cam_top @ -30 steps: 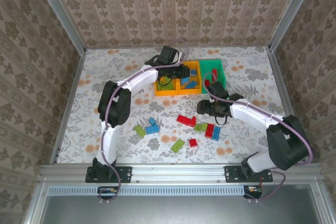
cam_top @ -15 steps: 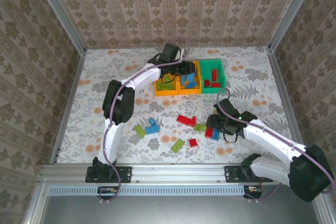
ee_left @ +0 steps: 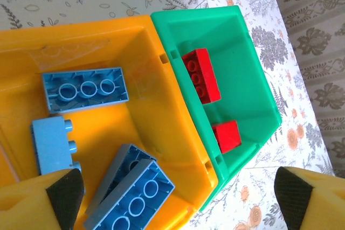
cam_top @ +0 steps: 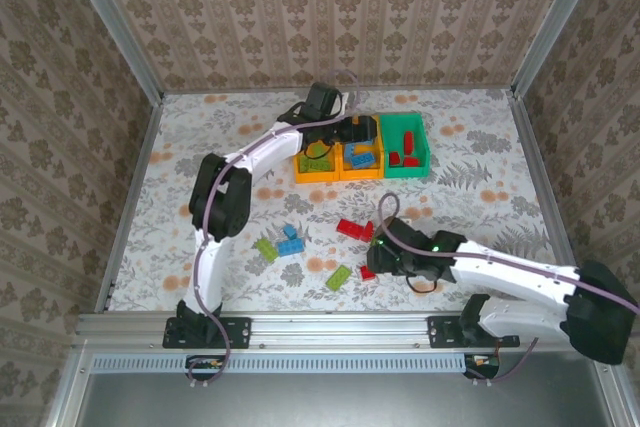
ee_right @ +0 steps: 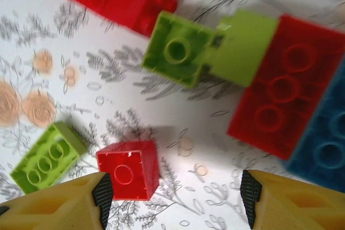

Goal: Sort the legos into containers by color

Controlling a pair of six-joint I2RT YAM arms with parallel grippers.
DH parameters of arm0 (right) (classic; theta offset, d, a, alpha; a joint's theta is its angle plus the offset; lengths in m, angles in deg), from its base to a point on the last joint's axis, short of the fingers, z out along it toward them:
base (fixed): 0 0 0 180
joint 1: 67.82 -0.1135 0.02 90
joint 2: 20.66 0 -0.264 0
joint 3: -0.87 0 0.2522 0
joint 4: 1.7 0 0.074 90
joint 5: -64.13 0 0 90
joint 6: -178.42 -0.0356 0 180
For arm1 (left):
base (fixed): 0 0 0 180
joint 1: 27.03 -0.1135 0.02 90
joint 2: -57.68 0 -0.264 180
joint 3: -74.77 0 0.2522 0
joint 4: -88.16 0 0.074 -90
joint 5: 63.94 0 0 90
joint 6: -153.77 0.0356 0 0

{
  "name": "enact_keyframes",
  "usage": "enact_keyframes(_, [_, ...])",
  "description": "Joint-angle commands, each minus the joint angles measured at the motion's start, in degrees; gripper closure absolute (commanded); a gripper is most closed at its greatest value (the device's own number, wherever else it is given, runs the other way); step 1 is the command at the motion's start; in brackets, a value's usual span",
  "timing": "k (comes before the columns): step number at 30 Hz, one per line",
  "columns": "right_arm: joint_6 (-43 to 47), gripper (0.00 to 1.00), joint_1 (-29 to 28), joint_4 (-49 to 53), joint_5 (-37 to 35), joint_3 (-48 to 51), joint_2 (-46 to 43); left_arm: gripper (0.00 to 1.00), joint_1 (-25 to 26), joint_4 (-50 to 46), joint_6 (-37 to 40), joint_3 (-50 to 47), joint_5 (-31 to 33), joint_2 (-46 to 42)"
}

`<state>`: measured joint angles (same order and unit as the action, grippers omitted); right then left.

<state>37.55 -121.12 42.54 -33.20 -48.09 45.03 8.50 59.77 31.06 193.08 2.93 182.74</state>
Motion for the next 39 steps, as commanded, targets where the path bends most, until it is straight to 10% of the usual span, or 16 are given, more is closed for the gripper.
enact_keyframes(1, [-0.6,0.33,-3.5,-0.4,-2.5,-4.4,5.7,0.00,-0.5,0.1,2.1,-2.2,0.9,-4.8])
enact_keyframes(25, [3.0,0.72,-5.1,3.4,-5.3,-12.3,18.2,0.00,-3.9,1.9,2.8,-15.7,1.7,-14.9])
enact_keyframes(34, [11.5,0.75,18.5,-4.4,-0.3,-11.6,-1.7,0.00,-3.3,0.8,6.7,-24.6,9.0,-23.5])
enact_keyframes(39, [18.4,0.76,30.9,-4.8,5.0,-20.1,4.3,0.00,-1.7,-0.3,10.9,-29.1,11.8,-28.2])
